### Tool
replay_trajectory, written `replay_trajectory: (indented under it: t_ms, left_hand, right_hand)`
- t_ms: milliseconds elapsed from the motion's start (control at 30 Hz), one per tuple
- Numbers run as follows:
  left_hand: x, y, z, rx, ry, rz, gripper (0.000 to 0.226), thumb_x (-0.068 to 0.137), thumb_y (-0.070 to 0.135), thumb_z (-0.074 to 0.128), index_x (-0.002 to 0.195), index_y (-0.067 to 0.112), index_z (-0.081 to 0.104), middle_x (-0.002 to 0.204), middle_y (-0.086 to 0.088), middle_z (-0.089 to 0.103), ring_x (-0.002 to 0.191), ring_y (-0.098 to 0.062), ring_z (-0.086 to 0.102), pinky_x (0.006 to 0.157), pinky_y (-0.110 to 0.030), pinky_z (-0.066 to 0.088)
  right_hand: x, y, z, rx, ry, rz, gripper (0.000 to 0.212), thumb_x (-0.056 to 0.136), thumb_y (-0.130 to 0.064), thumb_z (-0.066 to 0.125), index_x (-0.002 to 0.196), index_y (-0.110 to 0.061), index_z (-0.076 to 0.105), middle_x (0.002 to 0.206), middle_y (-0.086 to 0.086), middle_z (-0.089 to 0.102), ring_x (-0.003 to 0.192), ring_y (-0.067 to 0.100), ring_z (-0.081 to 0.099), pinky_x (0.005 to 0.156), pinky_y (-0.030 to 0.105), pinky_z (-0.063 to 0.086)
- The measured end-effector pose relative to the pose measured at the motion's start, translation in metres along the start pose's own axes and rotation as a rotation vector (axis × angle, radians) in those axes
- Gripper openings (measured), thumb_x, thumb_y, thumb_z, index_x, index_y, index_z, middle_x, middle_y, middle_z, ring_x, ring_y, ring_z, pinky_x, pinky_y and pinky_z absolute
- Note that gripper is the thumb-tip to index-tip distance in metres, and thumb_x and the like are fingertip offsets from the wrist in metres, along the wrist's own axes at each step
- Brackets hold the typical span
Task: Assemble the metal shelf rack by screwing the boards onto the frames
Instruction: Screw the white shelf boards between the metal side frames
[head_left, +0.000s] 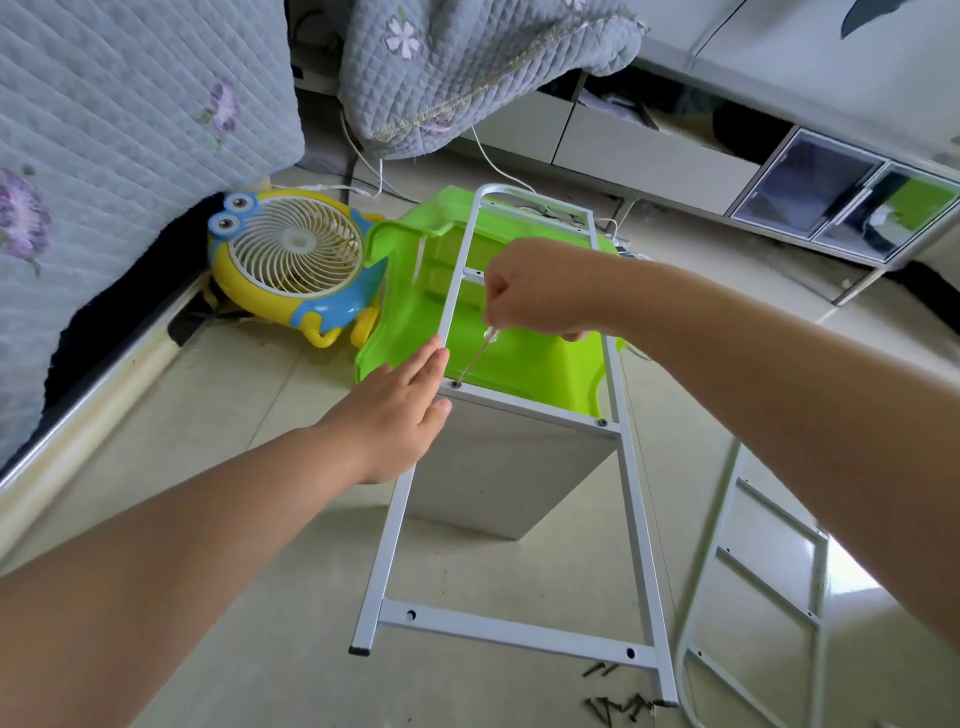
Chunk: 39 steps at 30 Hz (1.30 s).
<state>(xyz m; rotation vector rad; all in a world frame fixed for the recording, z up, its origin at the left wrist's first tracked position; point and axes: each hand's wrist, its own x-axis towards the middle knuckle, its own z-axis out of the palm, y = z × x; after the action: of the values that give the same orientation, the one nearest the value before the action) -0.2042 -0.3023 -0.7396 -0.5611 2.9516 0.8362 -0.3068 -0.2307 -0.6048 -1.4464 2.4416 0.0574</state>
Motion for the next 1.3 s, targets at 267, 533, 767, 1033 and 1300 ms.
replay_trajectory:
  t_ms: [267, 533, 767, 1033, 1300]
  left_hand:
    - [-0.002, -0.001, 0.002, 0.009, -0.014, 0.001, 0.057, 0.101, 0.025, 0.026, 0.148, 0.012, -0.002, 0.155, 0.006, -0.015, 0.144, -0.012, 0.002, 0.116, -0.032, 0.007]
    - [0.002, -0.001, 0.001, 0.005, -0.01, -0.004, 0.057, 0.101, 0.025, 0.026, 0.148, 0.012, -0.003, 0.155, 0.005, -0.016, 0.145, -0.012, 0.002, 0.117, -0.033, 0.007]
    - [0.004, -0.001, 0.002, -0.056, -0.007, -0.005, 0.056, 0.101, 0.023, 0.027, 0.149, 0.012, -0.001, 0.155, 0.006, -0.014, 0.144, -0.012, 0.005, 0.116, -0.032, 0.009]
    - [0.001, -0.002, 0.005, -0.131, 0.014, 0.003, 0.056, 0.101, 0.021, 0.029, 0.149, 0.014, 0.001, 0.155, 0.008, -0.013, 0.144, -0.011, 0.002, 0.116, -0.026, 0.007]
    - [0.006, -0.006, 0.008, -0.145, 0.018, -0.014, 0.057, 0.1, 0.024, 0.03, 0.149, 0.016, 0.002, 0.156, 0.009, -0.011, 0.144, -0.022, 0.012, 0.115, -0.038, 0.017]
  right_hand:
    - [-0.004, 0.006, -0.002, 0.255, -0.118, 0.156, 0.016, 0.092, -0.01, 0.045, 0.076, -0.008, 0.045, 0.05, 0.002, 0.033, 0.036, 0.012, 0.029, 0.037, 0.014, 0.027]
    - [-0.015, -0.002, -0.005, -0.336, -0.018, -0.162, 0.026, 0.096, -0.024, 0.045, 0.111, -0.005, 0.055, 0.097, 0.005, 0.055, 0.091, 0.02, 0.047, 0.05, 0.027, 0.022]
    - [0.0, -0.007, -0.002, -0.22, -0.01, -0.014, 0.038, 0.092, -0.009, 0.039, 0.054, -0.006, 0.036, 0.044, 0.005, 0.04, 0.041, 0.017, 0.043, 0.038, 0.019, 0.032]
    - [0.004, 0.002, -0.003, 0.208, -0.13, 0.193, 0.023, 0.092, -0.005, 0.04, 0.072, 0.0, 0.05, 0.046, 0.004, 0.028, 0.036, 0.012, 0.023, 0.043, 0.017, 0.02]
    - [-0.001, -0.008, -0.009, -0.276, -0.121, -0.074, 0.026, 0.093, -0.018, 0.047, 0.106, -0.002, 0.062, 0.091, 0.011, 0.067, 0.09, 0.026, 0.064, 0.059, 0.023, 0.042]
